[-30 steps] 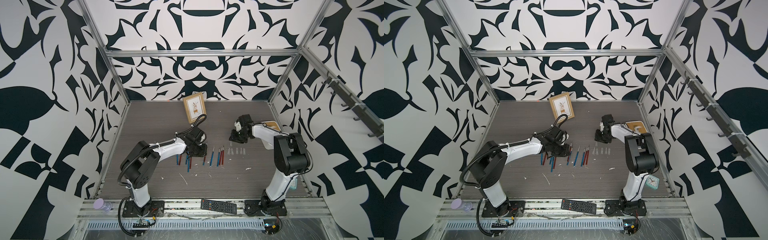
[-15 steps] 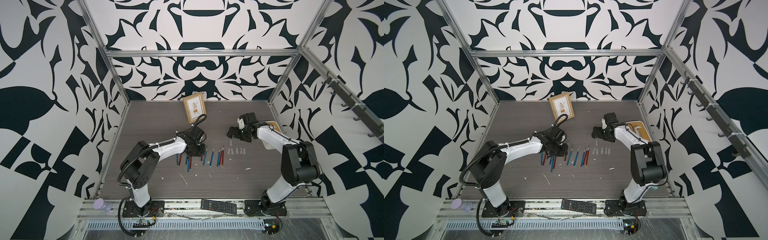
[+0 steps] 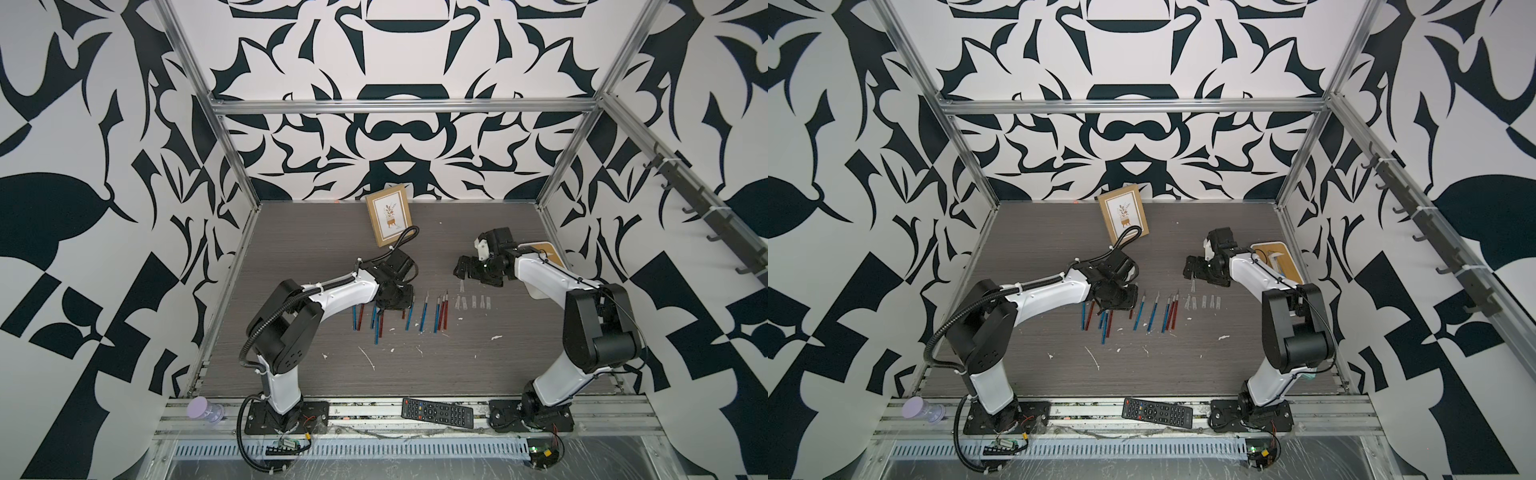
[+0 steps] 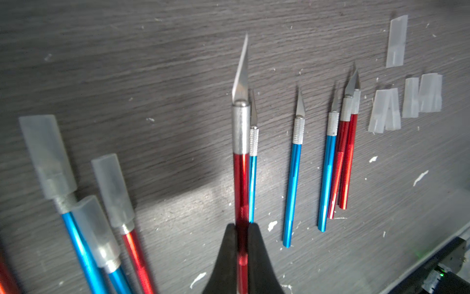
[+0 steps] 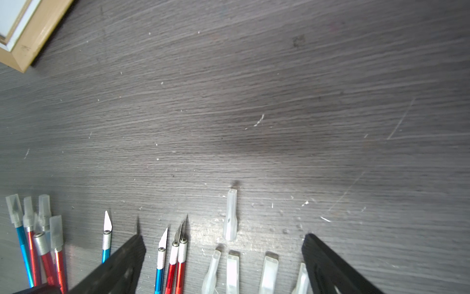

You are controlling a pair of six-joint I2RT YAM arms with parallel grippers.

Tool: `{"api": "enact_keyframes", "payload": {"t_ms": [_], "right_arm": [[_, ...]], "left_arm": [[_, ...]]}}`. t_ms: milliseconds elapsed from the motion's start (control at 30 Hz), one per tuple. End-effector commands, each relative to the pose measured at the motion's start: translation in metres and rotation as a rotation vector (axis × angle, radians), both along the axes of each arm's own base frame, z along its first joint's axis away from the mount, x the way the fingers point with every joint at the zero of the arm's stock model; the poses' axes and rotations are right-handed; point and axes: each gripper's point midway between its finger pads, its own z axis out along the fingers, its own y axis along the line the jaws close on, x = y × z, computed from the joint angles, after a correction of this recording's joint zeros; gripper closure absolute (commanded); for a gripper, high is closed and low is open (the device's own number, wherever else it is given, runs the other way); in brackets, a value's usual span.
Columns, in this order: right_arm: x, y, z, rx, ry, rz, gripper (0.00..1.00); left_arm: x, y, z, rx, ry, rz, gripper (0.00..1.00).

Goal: Remove protective caps from carving knives
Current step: Place the carving knife at the center of the board.

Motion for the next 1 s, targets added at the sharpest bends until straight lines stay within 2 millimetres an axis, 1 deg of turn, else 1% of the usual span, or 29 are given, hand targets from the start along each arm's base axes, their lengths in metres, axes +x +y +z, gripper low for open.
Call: {"api": "enact_keyframes", "payload": {"t_ms": [0,100,500,967], "right_arm": [[0.001,0.0,0.011,0.03,-0.034,0.006,0.0],[0.0,0.0,0.011,0.039,-0.033,0.004,0.0],[-0.001,0.0,0.009,0.055,-0.026,-0.001,0.0],[-0.002,0.0,0.01,0.061,-0.025,-0.002,0.0]], "left_arm": [[-0.004,0.01,-0.012,0.081,0.037,0.017,1.0],[-0.004,0.011,-0.015,0.101,0.049,0.019,1.0],[-0.008,0.01,-0.029,0.129,0.087,0.009,0.92],[-0.01,0.01,-0.036,0.146,0.101,-0.002,0.85]]}}
